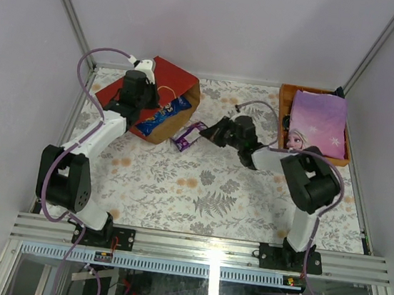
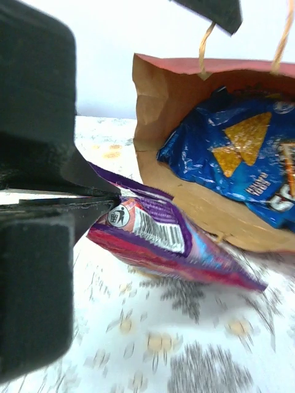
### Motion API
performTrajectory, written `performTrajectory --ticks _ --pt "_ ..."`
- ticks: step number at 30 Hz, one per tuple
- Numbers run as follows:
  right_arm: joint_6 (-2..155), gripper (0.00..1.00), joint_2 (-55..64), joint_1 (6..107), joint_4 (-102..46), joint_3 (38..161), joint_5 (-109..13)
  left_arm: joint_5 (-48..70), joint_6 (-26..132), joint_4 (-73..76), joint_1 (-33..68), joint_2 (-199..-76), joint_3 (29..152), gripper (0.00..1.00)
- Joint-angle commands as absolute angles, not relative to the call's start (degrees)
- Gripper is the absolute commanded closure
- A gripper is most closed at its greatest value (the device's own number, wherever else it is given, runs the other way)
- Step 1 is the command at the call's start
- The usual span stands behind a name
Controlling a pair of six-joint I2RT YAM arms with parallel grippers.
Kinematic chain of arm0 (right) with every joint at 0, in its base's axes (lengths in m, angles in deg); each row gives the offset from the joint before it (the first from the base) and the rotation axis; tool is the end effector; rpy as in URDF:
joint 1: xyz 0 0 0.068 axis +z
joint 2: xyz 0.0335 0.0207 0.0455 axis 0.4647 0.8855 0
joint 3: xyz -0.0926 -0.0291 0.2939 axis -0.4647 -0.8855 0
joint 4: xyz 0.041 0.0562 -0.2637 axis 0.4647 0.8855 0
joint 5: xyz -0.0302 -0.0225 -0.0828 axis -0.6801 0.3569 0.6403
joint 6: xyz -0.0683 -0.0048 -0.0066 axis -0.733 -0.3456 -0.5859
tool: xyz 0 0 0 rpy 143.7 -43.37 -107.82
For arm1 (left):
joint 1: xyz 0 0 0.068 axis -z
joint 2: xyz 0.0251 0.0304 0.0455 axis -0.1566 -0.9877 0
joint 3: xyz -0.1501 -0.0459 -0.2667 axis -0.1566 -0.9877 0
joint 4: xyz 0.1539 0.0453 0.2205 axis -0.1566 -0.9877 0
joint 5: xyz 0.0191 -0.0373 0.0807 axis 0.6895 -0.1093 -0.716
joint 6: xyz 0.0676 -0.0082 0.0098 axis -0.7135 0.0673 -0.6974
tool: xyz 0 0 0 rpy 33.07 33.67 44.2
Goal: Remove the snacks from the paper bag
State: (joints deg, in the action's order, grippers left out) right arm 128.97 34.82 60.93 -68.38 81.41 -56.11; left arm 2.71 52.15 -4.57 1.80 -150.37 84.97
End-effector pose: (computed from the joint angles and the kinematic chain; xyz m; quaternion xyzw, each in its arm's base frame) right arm 0.3710 0.2612 0.1874 0.0938 0.7839 0.5112 0.3396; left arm 0.3815 -0.0729 0.3189 0.0043 0.8466 -0.0983 0.5230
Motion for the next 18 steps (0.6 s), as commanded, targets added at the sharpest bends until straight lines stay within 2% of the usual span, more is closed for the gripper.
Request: performTrajectory --ticks 1,7,11,18 --pt "124.08 1.00 25.73 54.39 -69.82 77.35 -60.66 2.38 52.57 -1.82 1.20 -151.52 85.72 1.00" --pt "122.83 1.00 22.48 45.67 -67.51 74.74 -66.85 2.94 52.25 -2.32 1.18 -152.15 86.74 1.00" --pt "116.30 1.00 19.68 42.91 -53.87 80.09 -65.19 2.09 51.27 -3.33 1.12 -152.12 87.37 1.00" --pt "106.79 1.00 12.80 40.64 -39.02 87.96 -61.06 3.19 51.48 -3.01 0.30 -150.98 86.58 1.00"
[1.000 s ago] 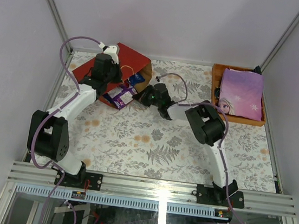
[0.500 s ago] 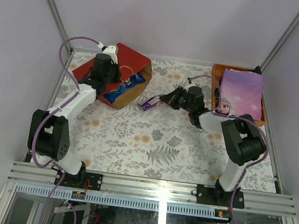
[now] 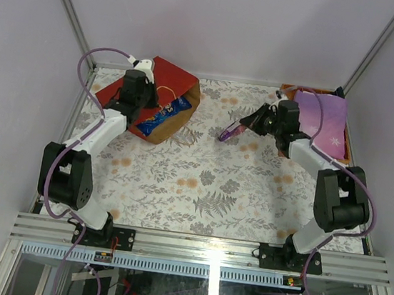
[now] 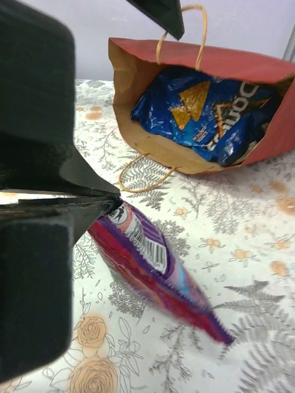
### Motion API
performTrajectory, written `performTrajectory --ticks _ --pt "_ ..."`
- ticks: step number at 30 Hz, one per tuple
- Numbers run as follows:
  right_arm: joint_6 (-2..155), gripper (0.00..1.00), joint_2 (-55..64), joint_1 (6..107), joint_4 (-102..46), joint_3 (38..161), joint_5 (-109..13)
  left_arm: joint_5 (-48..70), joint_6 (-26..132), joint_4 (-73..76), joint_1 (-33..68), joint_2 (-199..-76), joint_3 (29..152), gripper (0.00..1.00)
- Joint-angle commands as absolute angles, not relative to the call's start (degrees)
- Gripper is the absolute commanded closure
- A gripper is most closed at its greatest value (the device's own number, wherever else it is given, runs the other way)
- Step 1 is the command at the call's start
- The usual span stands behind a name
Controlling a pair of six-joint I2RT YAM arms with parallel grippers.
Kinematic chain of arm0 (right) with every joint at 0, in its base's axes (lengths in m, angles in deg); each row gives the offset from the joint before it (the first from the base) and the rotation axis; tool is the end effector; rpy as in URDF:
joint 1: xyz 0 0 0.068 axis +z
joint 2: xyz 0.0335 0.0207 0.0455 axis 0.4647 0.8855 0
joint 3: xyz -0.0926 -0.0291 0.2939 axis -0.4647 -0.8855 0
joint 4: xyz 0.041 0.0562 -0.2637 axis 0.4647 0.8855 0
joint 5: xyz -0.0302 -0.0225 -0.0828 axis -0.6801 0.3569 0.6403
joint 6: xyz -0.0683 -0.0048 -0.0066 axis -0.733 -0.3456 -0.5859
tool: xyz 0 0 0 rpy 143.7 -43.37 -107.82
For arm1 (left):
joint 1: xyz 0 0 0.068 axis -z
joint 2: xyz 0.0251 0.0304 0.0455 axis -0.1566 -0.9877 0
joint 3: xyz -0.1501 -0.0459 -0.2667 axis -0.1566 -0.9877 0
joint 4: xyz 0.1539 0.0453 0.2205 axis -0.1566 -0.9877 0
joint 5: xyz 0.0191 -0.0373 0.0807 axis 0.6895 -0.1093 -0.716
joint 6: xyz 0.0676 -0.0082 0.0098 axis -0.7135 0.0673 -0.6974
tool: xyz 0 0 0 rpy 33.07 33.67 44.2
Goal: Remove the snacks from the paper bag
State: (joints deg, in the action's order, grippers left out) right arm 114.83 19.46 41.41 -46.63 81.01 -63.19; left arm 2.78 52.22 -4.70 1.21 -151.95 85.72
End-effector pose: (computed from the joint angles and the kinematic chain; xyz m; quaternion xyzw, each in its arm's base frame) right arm 0.3898 0.1173 0.2506 0.1108 0.8109 0.4129 0.3995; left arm 0.3889 -0.0702 0.3133 -0.0003 0.8511 -0.0952 0.5164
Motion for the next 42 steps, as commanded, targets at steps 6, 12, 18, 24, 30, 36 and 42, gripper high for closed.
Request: performTrajectory --ticks 6,12,18,24,30,36,42 --pt "100.99 1.00 16.56 39.82 -27.32 97.17 -63.08 6.54 52.65 -2.93 0.24 -152.09 86.51 1.00" --pt "102.86 1.00 16.83 39.74 -32.31 99.29 -68.76 6.46 52.66 -1.94 0.19 -151.50 86.37 1.00" --pt "105.09 1.00 25.28 39.83 -33.73 109.15 -78.15 4.89 52.17 -2.83 0.33 -152.12 87.27 1.00" --pt "96.75 1.00 32.22 38.72 -21.96 116.45 -70.63 4.64 52.06 -3.26 0.31 -153.56 88.41 1.00" --pt "100.97 1.00 39.13 31.67 -23.99 115.16 -71.18 4.15 51.65 -3.78 0.31 -154.25 89.12 1.00" --pt "94.87 0.45 47.81 30.24 -11.10 131.82 -62.69 3.64 51.51 -3.90 0.31 -154.01 88.81 1.00" --pt "92.77 0.14 50.29 30.73 -2.47 145.69 -55.25 3.13 51.17 -4.40 0.31 -154.38 89.29 1.00"
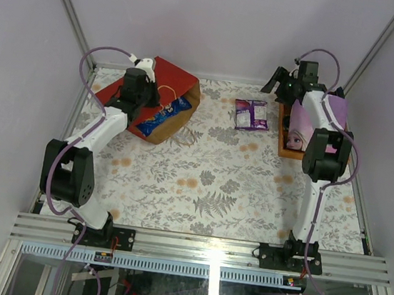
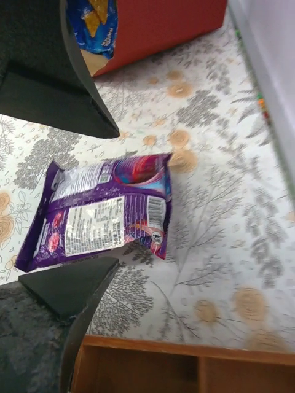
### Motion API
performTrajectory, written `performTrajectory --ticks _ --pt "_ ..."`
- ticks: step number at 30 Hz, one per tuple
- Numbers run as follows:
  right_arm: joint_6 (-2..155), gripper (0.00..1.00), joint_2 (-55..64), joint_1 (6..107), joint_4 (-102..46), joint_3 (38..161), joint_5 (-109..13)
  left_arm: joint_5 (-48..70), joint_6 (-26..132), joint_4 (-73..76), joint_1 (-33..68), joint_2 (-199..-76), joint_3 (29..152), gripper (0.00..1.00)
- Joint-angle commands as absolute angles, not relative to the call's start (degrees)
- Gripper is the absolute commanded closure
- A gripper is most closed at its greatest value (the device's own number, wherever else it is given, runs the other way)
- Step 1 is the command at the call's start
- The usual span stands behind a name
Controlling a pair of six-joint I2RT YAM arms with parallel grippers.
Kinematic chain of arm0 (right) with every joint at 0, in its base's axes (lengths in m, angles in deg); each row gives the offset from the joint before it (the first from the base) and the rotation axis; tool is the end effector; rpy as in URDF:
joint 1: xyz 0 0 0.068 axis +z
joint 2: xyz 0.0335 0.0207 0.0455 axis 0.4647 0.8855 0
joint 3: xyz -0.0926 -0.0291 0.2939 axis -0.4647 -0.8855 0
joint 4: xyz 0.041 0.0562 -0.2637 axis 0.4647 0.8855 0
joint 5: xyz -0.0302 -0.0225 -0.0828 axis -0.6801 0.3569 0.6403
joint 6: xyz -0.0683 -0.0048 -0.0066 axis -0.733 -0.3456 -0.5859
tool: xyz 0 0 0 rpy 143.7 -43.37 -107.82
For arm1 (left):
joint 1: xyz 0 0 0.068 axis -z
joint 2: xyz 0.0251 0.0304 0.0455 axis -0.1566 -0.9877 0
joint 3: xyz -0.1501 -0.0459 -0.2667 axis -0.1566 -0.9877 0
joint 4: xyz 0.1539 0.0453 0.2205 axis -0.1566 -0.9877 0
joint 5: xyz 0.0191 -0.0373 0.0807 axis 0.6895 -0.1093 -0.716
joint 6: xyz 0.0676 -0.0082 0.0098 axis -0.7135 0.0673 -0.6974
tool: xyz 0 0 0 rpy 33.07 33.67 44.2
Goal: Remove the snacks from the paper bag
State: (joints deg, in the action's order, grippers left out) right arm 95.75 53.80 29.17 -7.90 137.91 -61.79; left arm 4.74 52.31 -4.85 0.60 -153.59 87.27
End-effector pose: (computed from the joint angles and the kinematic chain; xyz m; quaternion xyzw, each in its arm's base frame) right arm 0.5788 0.0352 0.2483 0.1062 0.8797 0.2649 0.3803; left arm 0.3975 -0.0693 0.3124 0.0035 0.8521 -0.1069 0.5124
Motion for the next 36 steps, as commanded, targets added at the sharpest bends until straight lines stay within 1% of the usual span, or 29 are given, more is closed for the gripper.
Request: performTrajectory --ticks 1,4,7,9,11,14,16,18,24,29,36 --pt "92.33 0.13 48.78 31.28 -2.72 144.91 -52.72 3.01 51.16 -4.47 0.31 -154.47 89.37 1.00" --pt "90.18 0.11 43.49 34.40 -3.83 139.91 -44.95 2.92 51.16 -4.47 0.31 -154.36 89.49 1.00" --pt "89.79 0.14 39.50 37.99 -6.47 132.42 -41.67 2.81 51.00 -4.60 0.24 -154.34 89.52 1.00" --pt "90.05 0.15 39.52 40.10 -9.05 128.16 -41.59 2.68 50.98 -4.69 0.29 -154.23 89.51 1.00" --pt "89.82 0.14 42.00 42.01 -10.56 126.77 -41.53 2.80 50.99 -4.87 0.31 -154.22 89.57 1.00" --pt "89.82 0.10 48.09 43.95 -9.26 129.91 -40.99 2.88 50.77 -5.10 0.31 -153.75 89.30 1.00" --pt "90.21 0.05 51.53 44.65 -8.66 131.61 -39.08 2.54 50.45 -5.49 0.25 -153.44 89.26 1.00" --pt "90.87 0.03 53.88 44.70 -8.09 132.75 -36.43 1.89 50.17 -5.72 0.32 -153.03 89.03 1.00" --pt "90.82 0.02 57.87 44.62 -5.17 136.48 -30.12 1.24 49.85 -5.78 0.31 -152.46 88.63 1.00" --pt "90.29 0.02 60.86 43.99 -4.90 140.23 -29.45 1.11 49.69 -6.16 0.32 -152.38 88.56 1.00" --pt "93.87 0.02 67.68 41.76 -3.78 149.63 -30.63 0.62 49.36 -6.52 0.31 -151.56 88.10 1.00"
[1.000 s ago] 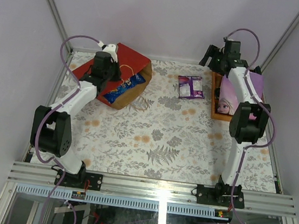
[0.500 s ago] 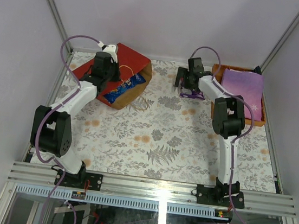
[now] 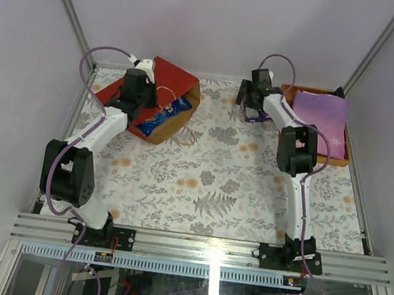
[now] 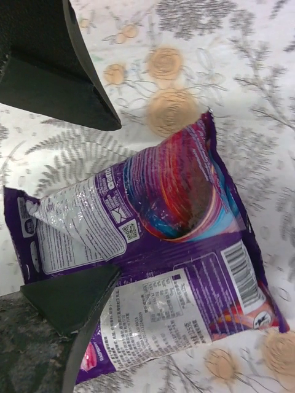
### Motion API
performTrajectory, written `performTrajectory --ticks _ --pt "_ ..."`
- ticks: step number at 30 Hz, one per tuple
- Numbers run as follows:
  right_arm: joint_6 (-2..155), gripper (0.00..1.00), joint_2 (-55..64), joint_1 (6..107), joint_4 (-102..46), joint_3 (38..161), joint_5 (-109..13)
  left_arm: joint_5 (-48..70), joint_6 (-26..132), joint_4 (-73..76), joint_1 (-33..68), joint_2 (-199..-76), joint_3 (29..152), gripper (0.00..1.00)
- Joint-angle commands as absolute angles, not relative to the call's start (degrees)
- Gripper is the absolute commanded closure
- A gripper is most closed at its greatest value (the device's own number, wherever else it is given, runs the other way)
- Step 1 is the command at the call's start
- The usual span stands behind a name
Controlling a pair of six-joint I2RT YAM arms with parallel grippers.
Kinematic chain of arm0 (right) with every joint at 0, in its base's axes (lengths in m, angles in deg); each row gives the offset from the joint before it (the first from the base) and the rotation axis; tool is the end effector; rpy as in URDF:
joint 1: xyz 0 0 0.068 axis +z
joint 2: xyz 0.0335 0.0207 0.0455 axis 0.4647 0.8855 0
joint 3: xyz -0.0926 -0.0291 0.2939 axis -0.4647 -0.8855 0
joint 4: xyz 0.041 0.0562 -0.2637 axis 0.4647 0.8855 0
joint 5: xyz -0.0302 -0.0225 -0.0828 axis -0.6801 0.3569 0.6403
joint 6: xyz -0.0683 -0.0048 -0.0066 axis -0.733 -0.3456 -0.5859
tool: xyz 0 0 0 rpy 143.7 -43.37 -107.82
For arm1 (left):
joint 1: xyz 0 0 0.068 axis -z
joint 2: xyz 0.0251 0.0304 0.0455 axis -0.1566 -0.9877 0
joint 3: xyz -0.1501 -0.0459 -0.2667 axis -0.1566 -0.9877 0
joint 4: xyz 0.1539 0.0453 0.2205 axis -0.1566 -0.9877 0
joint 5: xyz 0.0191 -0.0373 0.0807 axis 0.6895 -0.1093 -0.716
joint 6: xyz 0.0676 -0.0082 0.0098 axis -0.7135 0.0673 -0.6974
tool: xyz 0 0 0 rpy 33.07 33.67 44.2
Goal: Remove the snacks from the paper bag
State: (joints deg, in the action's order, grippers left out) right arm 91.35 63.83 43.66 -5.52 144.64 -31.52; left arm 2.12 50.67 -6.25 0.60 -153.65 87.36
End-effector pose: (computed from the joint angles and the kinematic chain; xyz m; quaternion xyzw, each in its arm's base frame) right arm 0.5880 0.1594 0.1838 0.0741 0.9136 0.0598 0.3954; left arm 0.3969 -0.0666 0.3097 0.0038 0.8583 -0.0786 0.5070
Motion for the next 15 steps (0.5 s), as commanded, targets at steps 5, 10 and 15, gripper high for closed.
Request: performTrajectory --ticks 5,10,15 --pt "100.75 0.03 69.95 39.78 -5.62 151.98 -30.19 0.65 49.23 -6.65 0.30 -151.67 88.04 1.00" --pt "108.84 0.05 71.24 38.37 -7.78 153.28 -31.98 1.11 49.32 -6.83 0.27 -152.30 88.42 1.00" --pt "112.43 0.05 72.72 38.33 -10.90 155.39 -31.76 1.29 49.16 -6.88 0.29 -152.52 88.57 1.00"
